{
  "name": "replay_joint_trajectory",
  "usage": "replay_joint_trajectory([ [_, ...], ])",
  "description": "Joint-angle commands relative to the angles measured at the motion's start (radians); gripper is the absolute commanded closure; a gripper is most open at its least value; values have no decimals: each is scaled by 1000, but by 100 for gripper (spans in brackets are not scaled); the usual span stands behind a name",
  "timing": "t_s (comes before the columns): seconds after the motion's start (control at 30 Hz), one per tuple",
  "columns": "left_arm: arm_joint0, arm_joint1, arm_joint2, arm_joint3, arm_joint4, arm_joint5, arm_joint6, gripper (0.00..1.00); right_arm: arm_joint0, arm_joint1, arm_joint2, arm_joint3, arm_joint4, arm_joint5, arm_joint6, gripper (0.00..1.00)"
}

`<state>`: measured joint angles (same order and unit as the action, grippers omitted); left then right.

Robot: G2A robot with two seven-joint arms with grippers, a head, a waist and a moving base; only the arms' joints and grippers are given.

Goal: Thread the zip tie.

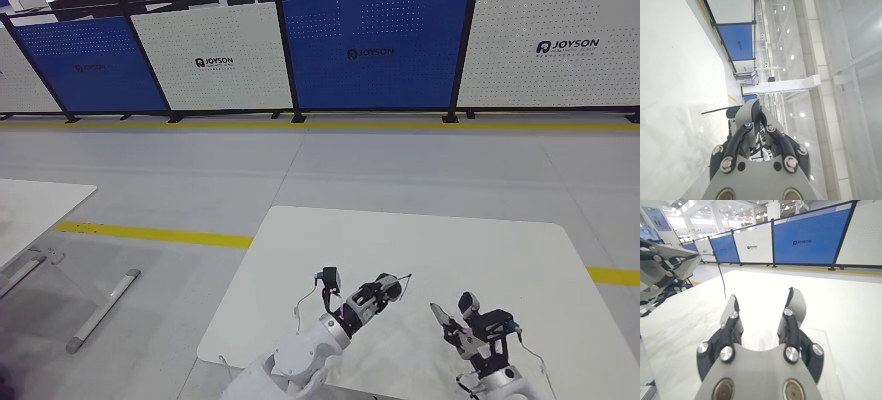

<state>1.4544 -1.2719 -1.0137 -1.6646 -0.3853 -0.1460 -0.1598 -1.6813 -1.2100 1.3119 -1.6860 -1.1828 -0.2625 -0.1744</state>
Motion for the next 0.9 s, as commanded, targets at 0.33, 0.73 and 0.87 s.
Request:
replay_joint_trajectory([
  [0.33, 26, 12, -35, 6, -24, 28, -77, 100, -119, 10, 99, -44, 74, -51, -177, 0],
  [0.73, 26, 12, -35, 6, -24, 28, -77, 100, -119, 10, 99, -44, 74, -51, -177, 0],
  [0.87, 26, 12, -35, 6, -24, 28, -77, 100, -119, 10, 99, -44, 74, -51, -177, 0],
])
